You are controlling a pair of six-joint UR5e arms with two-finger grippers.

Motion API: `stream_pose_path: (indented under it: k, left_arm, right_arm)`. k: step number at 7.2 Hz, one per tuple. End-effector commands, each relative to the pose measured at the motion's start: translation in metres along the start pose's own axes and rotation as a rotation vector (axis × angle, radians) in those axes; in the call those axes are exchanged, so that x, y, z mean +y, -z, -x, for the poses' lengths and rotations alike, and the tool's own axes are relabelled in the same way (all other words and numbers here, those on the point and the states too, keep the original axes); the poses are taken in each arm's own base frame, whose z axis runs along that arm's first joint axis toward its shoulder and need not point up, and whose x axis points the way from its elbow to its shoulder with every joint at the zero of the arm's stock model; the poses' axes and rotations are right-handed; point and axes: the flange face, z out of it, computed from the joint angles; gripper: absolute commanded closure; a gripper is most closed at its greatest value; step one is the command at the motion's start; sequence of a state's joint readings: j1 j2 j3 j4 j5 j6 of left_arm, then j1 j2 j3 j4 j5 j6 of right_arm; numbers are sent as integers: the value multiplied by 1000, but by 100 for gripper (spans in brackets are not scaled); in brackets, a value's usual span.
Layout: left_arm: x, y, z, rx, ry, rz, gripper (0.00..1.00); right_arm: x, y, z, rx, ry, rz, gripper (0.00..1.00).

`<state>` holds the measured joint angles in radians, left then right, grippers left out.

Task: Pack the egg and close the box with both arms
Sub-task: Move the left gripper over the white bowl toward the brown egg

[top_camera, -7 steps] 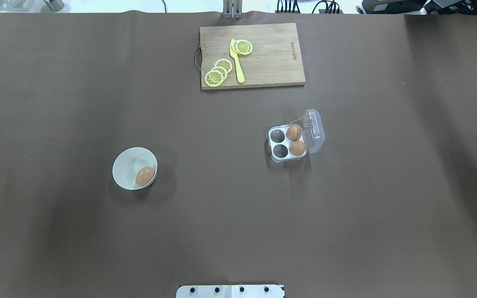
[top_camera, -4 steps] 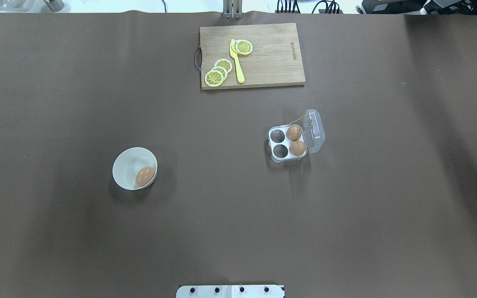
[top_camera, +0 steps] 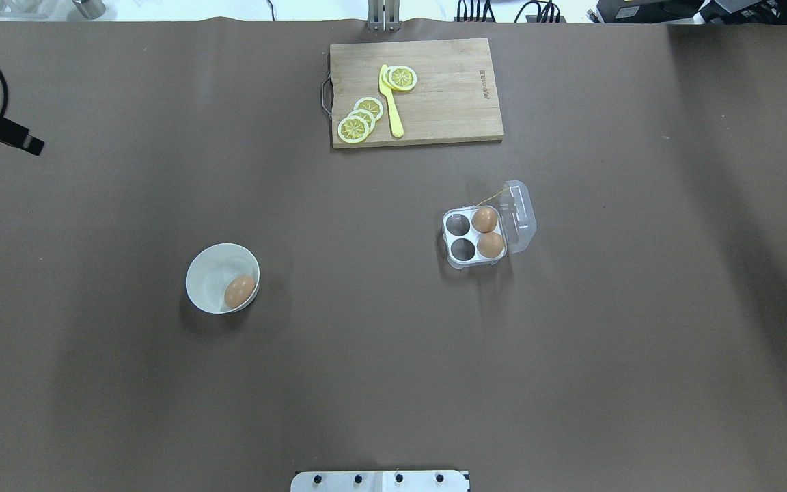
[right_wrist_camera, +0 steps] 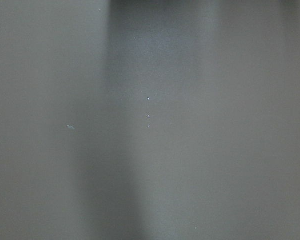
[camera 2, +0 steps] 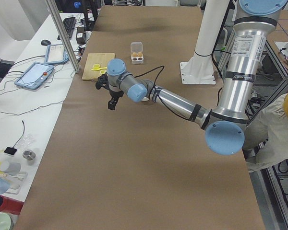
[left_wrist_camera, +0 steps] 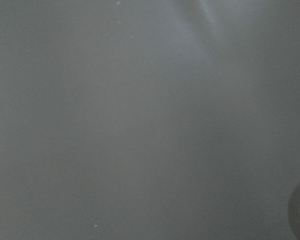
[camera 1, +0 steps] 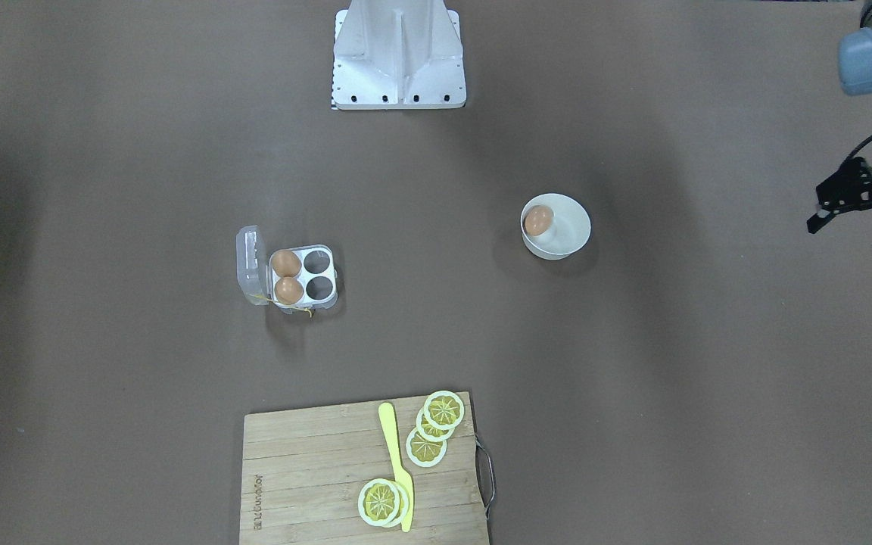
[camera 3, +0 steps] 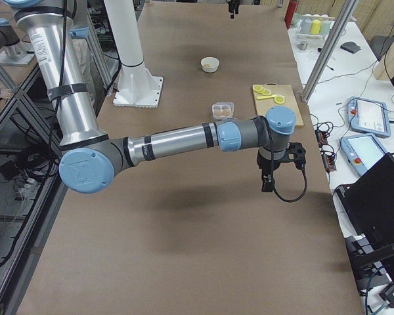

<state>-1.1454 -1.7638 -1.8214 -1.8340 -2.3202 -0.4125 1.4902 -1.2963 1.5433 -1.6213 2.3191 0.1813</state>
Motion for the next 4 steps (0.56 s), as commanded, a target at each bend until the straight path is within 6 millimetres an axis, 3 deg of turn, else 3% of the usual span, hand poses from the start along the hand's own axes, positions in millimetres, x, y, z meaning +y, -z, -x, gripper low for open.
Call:
stream_pose_path:
  k: [1,2,4]
  left_arm:
    - [-5,-56,-113,34,0,36,2]
    - [-4,-73,-151,44,24,45,3]
    - [8,-88,-212,101,57,78,3]
  right_arm:
    - [0,-2,-1,21,5,0,0]
    - [1,-3,-3,28,4,0,0]
    - [3,-5,-5,31,1,4,0]
